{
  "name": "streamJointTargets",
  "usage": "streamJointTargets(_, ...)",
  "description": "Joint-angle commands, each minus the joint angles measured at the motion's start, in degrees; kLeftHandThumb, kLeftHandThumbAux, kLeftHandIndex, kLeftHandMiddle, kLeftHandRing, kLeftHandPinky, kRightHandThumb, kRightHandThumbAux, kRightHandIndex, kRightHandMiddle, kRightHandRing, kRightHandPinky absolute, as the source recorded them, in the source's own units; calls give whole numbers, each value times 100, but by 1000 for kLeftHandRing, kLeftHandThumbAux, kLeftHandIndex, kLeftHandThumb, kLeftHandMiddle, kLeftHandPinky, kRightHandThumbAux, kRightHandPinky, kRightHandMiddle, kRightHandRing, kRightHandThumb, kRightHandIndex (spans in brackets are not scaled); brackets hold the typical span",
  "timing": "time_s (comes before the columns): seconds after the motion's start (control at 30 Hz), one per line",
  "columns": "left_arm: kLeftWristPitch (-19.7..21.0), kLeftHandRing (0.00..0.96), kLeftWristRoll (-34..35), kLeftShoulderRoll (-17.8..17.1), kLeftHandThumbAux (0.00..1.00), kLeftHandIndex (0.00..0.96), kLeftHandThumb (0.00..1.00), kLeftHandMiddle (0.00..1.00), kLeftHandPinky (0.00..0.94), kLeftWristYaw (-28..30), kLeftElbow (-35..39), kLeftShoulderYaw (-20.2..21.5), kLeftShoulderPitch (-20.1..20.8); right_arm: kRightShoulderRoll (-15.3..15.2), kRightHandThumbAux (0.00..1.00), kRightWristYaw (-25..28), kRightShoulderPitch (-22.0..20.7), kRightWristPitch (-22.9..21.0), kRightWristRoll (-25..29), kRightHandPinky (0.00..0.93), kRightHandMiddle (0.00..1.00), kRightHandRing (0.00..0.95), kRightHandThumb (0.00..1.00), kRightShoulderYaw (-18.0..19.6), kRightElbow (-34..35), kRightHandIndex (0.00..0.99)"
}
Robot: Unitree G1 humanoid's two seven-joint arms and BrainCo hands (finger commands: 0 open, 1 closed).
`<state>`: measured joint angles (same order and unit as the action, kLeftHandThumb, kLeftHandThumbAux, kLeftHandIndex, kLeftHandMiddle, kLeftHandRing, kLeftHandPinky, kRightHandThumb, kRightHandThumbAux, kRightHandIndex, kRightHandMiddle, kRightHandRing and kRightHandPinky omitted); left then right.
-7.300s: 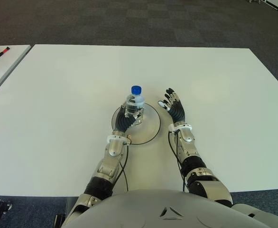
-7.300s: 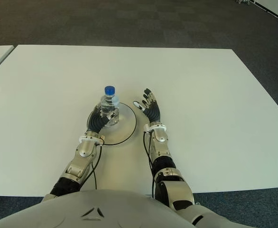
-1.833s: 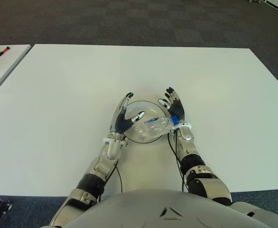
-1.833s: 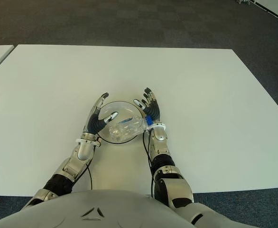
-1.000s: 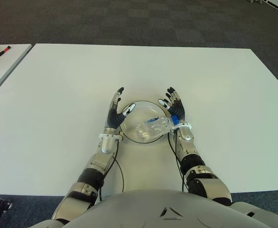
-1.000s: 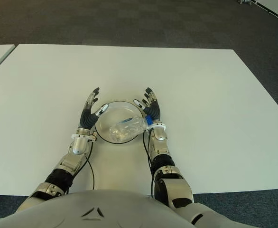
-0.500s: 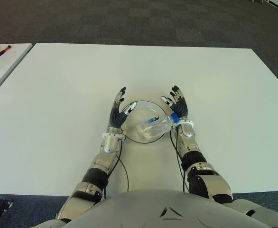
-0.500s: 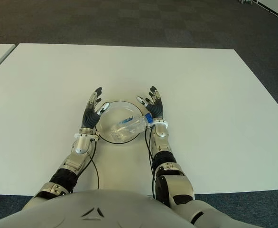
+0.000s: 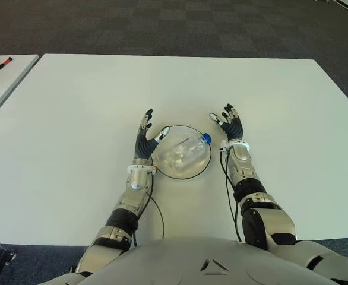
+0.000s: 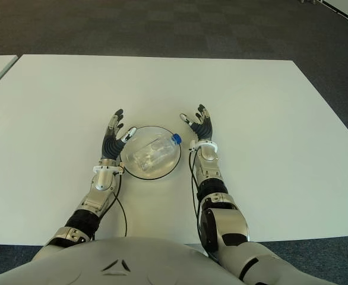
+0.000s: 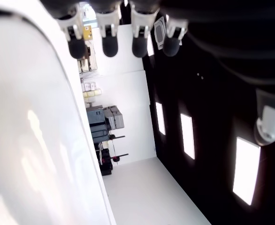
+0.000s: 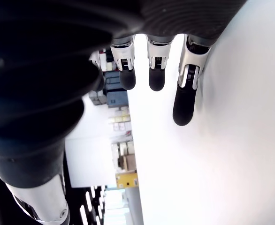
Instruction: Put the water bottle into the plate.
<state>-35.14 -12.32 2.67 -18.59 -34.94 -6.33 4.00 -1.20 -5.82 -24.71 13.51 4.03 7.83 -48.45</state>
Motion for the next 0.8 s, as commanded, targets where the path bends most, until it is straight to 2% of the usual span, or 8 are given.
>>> streamJointTargets(0.03, 98, 0, -50, 64, 531, 0, 86, 0, 8, -117, -137, 64, 46, -22, 813, -54, -29, -274, -39, 132, 72, 70, 60, 4, -28, 83)
streamJointTargets(0.37, 134, 0, -72, 135, 563, 0, 44, 0, 0, -235, -95, 111, 32, -52, 834, -47, -54, -628, -54, 124, 65, 62, 56, -29, 139, 74)
streamJointTargets(0.8, 204, 0, -48, 169, 578, 0, 40, 0, 16, -245, -89, 109, 25, -59, 842, -57, 81, -835, -110, 120, 59, 56, 57, -69, 350, 67)
